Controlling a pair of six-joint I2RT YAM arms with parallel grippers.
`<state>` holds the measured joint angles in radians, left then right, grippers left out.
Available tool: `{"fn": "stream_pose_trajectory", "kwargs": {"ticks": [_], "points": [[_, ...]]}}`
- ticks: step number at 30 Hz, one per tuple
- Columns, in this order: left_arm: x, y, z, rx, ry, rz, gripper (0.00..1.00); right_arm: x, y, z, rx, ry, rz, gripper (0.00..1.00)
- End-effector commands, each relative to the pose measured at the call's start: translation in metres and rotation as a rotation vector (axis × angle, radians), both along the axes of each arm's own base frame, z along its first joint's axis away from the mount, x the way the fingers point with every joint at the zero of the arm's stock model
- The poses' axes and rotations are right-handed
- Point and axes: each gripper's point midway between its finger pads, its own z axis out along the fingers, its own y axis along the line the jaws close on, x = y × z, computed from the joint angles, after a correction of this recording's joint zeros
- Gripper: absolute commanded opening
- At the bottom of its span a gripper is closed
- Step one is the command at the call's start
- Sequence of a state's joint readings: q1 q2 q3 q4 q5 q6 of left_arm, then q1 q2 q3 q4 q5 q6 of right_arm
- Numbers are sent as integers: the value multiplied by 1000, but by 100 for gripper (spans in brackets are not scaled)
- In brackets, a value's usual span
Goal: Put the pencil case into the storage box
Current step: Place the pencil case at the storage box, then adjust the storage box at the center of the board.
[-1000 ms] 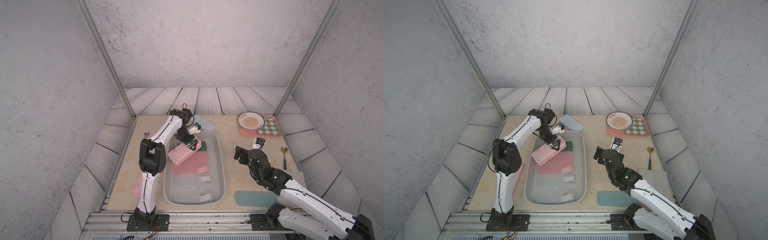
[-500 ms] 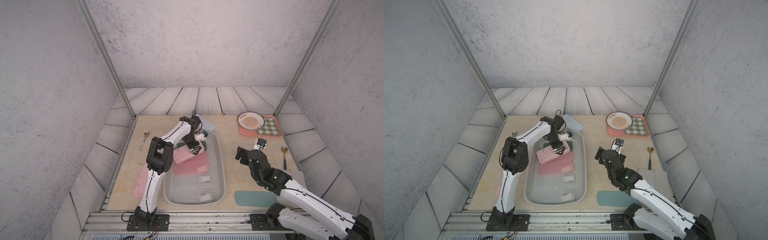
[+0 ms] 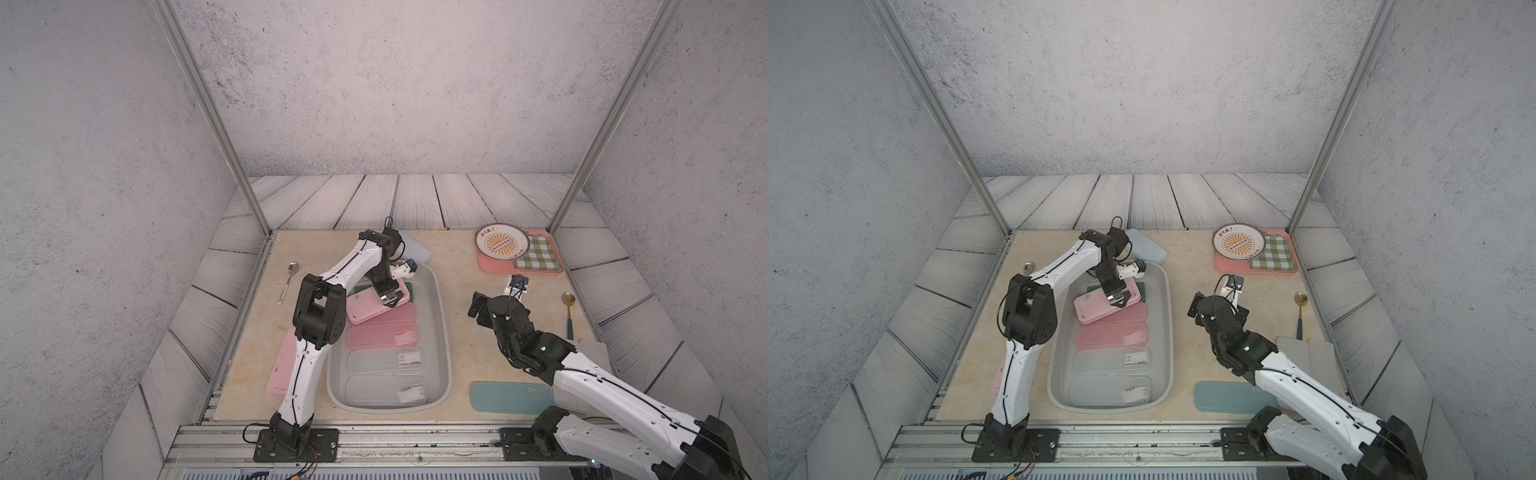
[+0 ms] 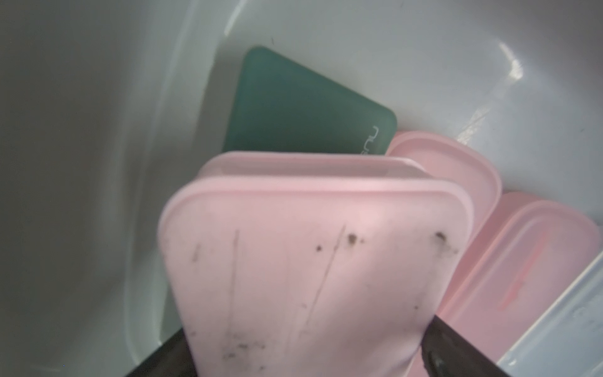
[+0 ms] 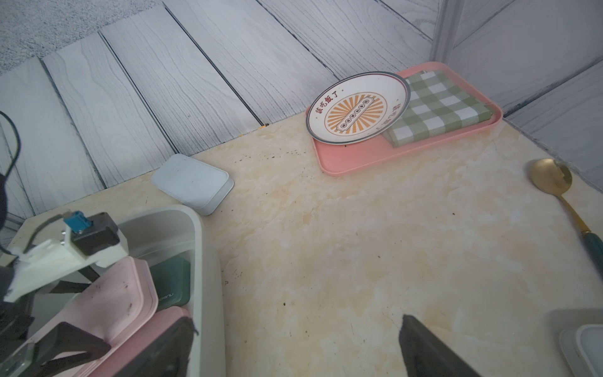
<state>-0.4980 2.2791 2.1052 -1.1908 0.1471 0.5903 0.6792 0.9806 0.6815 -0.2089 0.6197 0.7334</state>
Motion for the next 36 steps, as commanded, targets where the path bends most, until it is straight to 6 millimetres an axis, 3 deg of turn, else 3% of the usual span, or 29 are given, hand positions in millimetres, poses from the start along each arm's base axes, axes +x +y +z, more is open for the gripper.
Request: {"fn": "stream_pose_trajectory", "kwargs": {"ticks": [1,5,8,11,14,16,20,22,25,27,32,36], "points": [[4,-6,61,-67,-79,11,100,7,3,10,25,-30,-12,99],[-3,-7,89,-107,-97,12,100,11,15,11,42,-32,39,99],[-11,-3,84,-101,-62,30,100,11,19,10,46,-28,59,99],[-11,1,66,-80,-32,50,100,15,33,12,60,-28,124,99],[-5,2,52,-84,-13,84,100,21,64,24,142,-13,268,99],[-3,1,53,-113,9,117,100,25,87,31,226,42,357,97],[-3,4,84,-208,26,203,99,21,136,40,282,136,601,88],[2,17,105,-253,-5,290,99,15,154,33,226,210,727,85],[2,47,140,-395,18,468,99,19,161,36,81,178,839,85],[-6,68,152,-448,53,579,97,24,163,37,-11,208,889,85],[-40,129,145,-424,12,782,91,23,168,19,-181,457,945,84],[-67,174,134,-474,95,983,87,20,180,3,-490,331,1044,84]]}}
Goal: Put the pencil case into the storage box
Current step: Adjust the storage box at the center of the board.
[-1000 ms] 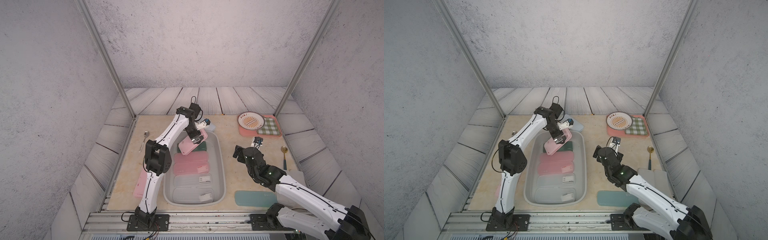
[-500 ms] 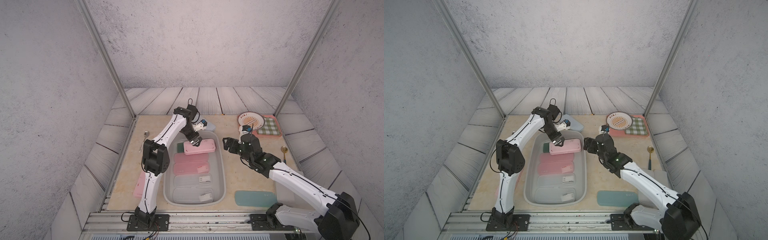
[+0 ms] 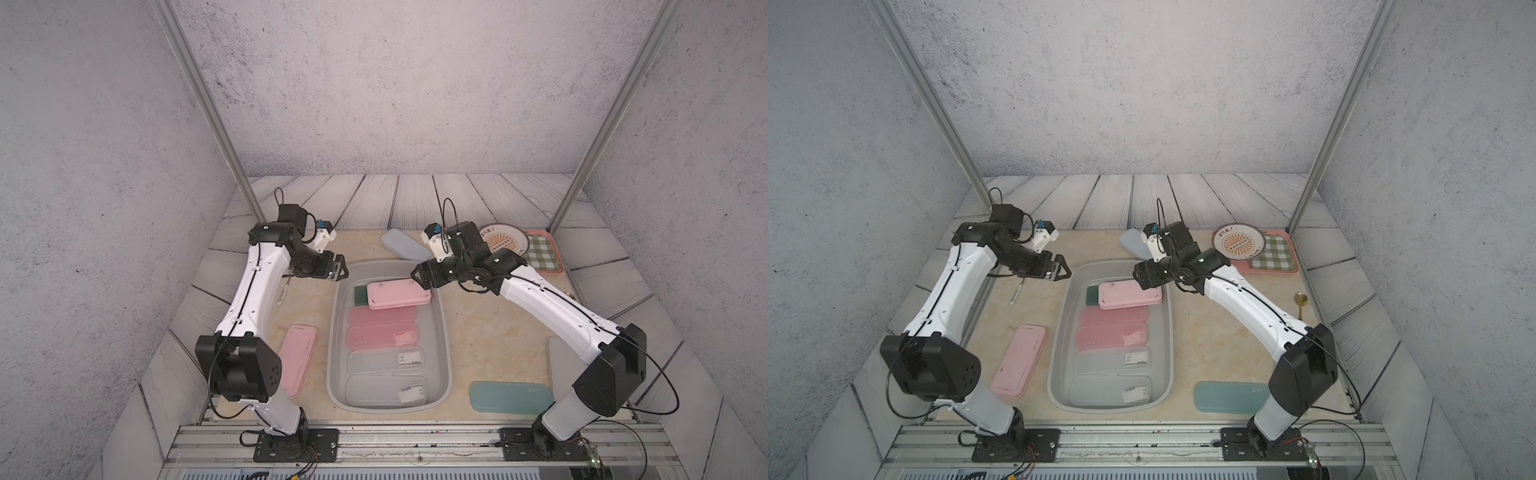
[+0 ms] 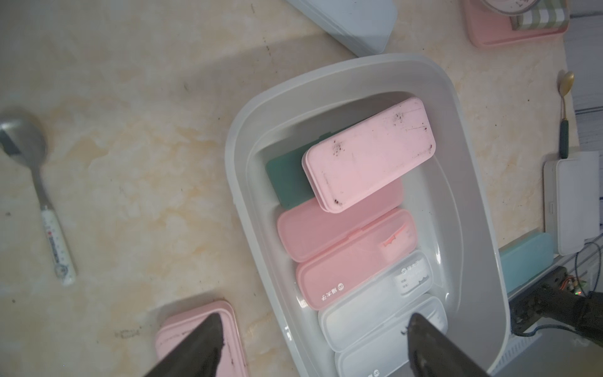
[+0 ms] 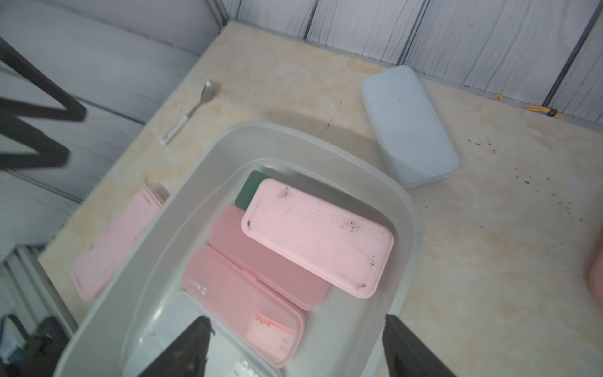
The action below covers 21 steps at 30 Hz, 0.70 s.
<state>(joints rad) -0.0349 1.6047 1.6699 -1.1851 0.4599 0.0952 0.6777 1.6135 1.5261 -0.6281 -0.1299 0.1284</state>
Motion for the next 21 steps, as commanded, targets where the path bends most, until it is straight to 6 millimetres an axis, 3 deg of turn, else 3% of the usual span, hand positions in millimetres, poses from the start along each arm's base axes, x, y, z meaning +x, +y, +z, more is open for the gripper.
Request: {"fn": "stream_pose_trajectory", "kwargs": {"ticks": [1,5,9,12,14,18,21], "points": [[-17,27,-21,-89,113,170,87,-16,-5,-42,-293,-132,173,85],[-37,67,-37,-165,181,406,79,9,-2,-47,-357,-301,174,88],[-50,81,-63,-159,241,548,66,19,1,-60,-412,-193,132,88],[-52,69,-89,-222,318,594,62,20,14,-54,-270,-181,69,88],[-52,59,-104,-248,346,595,61,21,12,-47,-168,-170,-39,89],[-50,30,-124,-223,369,514,61,9,-8,-52,-19,-73,-258,89],[-47,12,-133,-216,400,469,60,-3,-31,-60,-4,-28,-373,89]]}}
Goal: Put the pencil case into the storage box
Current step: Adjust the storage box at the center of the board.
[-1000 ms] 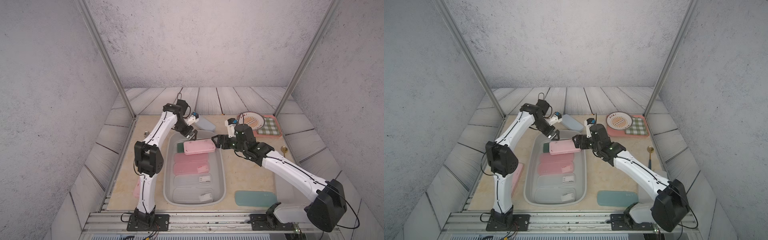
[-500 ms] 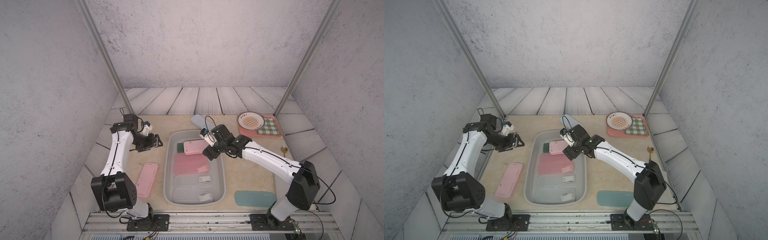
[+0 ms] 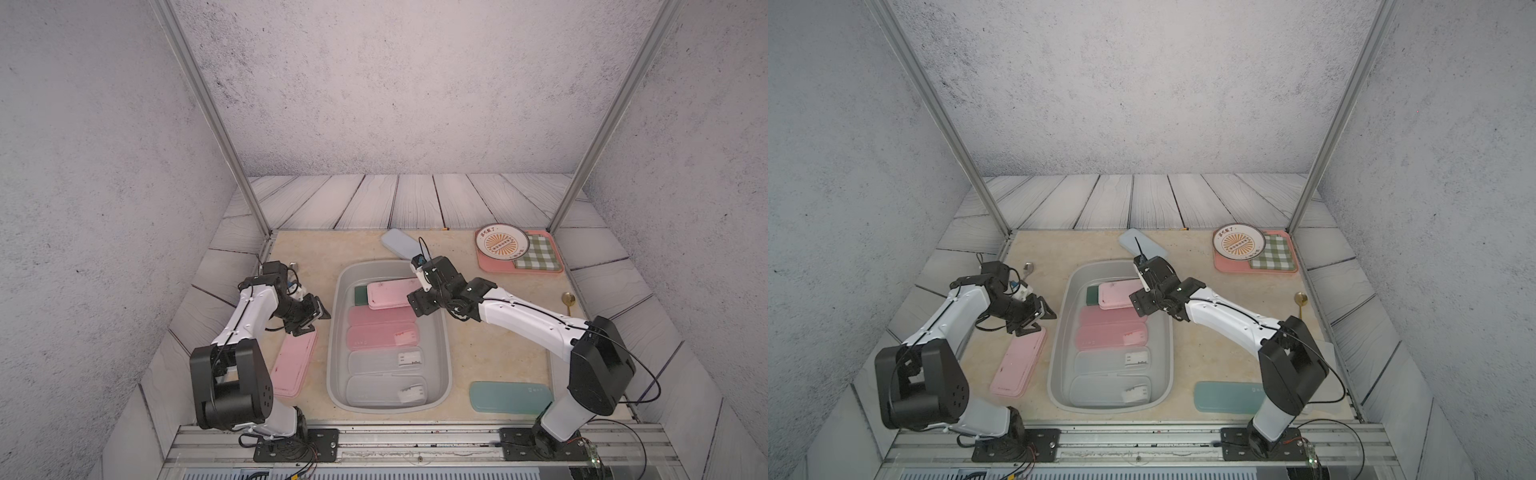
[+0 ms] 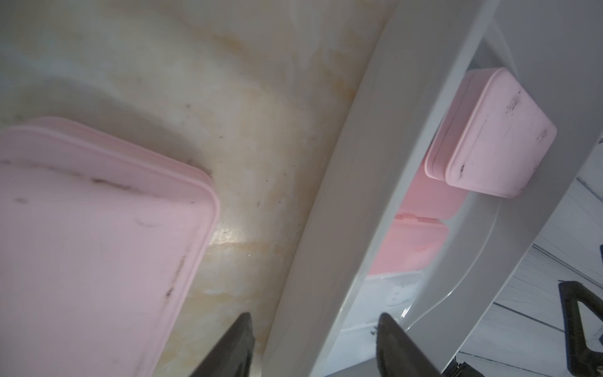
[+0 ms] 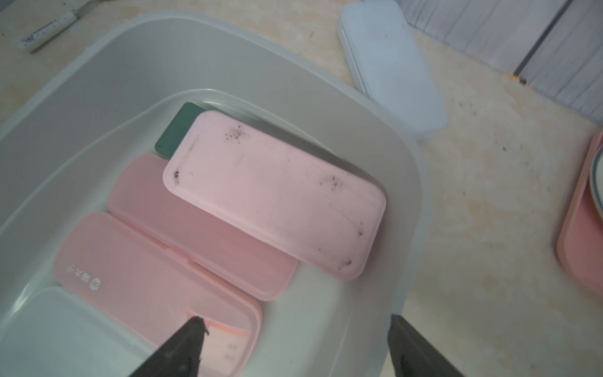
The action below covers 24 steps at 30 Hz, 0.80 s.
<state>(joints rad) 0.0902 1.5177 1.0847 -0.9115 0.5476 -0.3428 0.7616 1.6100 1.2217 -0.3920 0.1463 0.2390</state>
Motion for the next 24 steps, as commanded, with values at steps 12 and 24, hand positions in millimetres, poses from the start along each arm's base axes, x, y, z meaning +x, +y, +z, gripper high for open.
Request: {"fn": "stream_pose_trajectory", "kwargs": {"ticks": [12,24], "points": [[22,-14,-26,177,10,-141,31,4,-69,72,194,-89,-267,91],[6,10,-38,299,24,-211,2,127,-55,34,-24,-12,-147,92]]}}
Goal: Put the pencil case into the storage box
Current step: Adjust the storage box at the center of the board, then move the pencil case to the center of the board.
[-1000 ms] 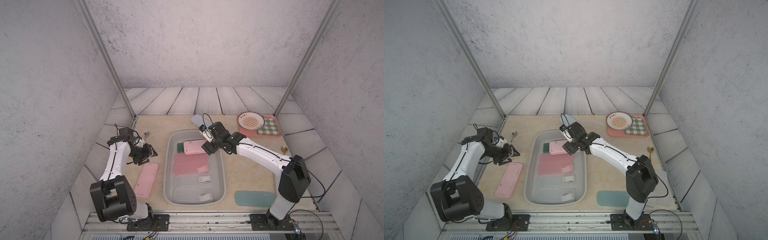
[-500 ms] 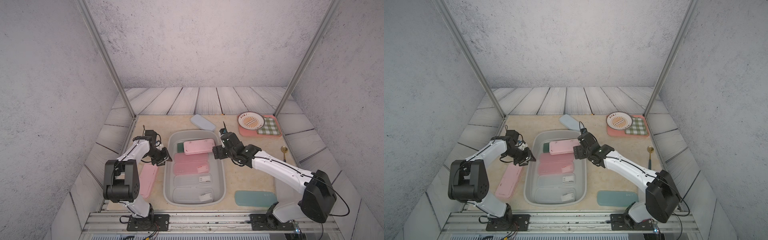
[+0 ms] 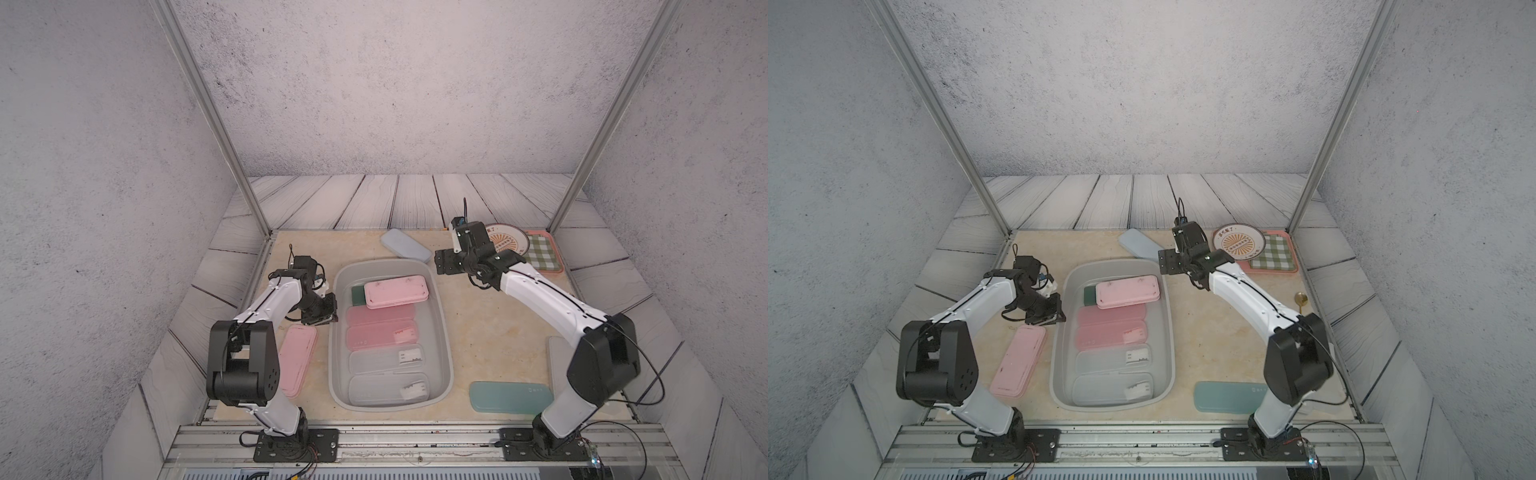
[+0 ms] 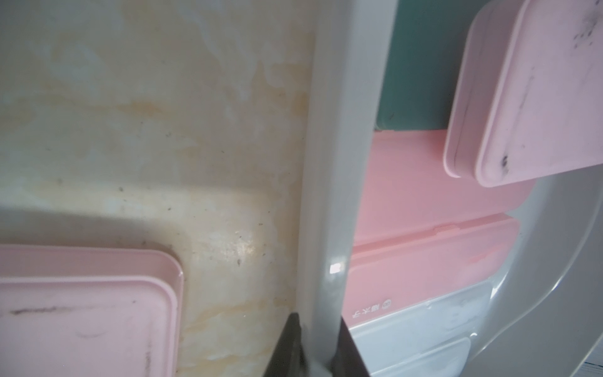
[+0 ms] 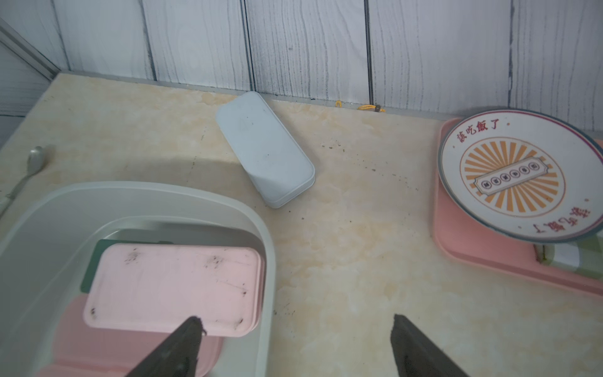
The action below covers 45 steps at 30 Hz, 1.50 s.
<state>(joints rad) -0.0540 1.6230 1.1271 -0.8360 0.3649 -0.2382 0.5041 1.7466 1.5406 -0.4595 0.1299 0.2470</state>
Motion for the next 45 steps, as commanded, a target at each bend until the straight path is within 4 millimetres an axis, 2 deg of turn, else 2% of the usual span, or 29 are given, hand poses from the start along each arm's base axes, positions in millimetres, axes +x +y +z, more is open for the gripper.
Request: {"fn": "stream_pose_trajectory", "kwargs": {"ticks": [1,5,9,13,17,18,19,20,22,24,25,28,31,35,38,41,43,45], "points": [[-14,29,-11,119,86,5,1,25,12,-35,-118,113,107,92],[-16,42,-17,153,156,-61,0,57,32,-69,-153,250,152,91],[-16,49,-12,194,160,-109,0,90,50,-102,-145,260,155,91],[-13,59,-12,258,143,-169,3,108,65,-123,-63,245,157,91],[-12,63,-14,294,146,-218,7,122,67,-142,85,272,38,89],[-9,65,-13,306,140,-218,12,124,67,-146,135,288,8,87],[-7,65,-11,305,133,-218,22,126,68,-149,172,296,-6,87],[-3,63,-5,297,119,-223,37,127,72,-149,209,299,3,87],[7,61,11,289,82,-230,59,126,77,-148,255,292,11,86],[21,60,35,294,14,-224,82,122,81,-140,275,277,44,87],[29,59,46,289,-23,-221,88,120,82,-136,265,266,68,87],[57,58,75,295,-126,-182,90,117,67,-135,131,234,96,90],[97,52,88,260,-219,-137,90,117,52,-141,84,252,55,91],[160,26,83,124,-290,-92,86,114,59,-141,249,300,14,91],[210,6,74,42,-361,-44,85,116,56,-139,306,282,-46,88],[249,-20,70,-38,-422,-43,84,124,43,-130,213,218,-57,87],[268,-38,62,-78,-447,-49,84,131,25,-127,120,186,-112,89],[286,-54,47,-113,-453,-41,84,132,18,-128,87,193,-114,90]]}}
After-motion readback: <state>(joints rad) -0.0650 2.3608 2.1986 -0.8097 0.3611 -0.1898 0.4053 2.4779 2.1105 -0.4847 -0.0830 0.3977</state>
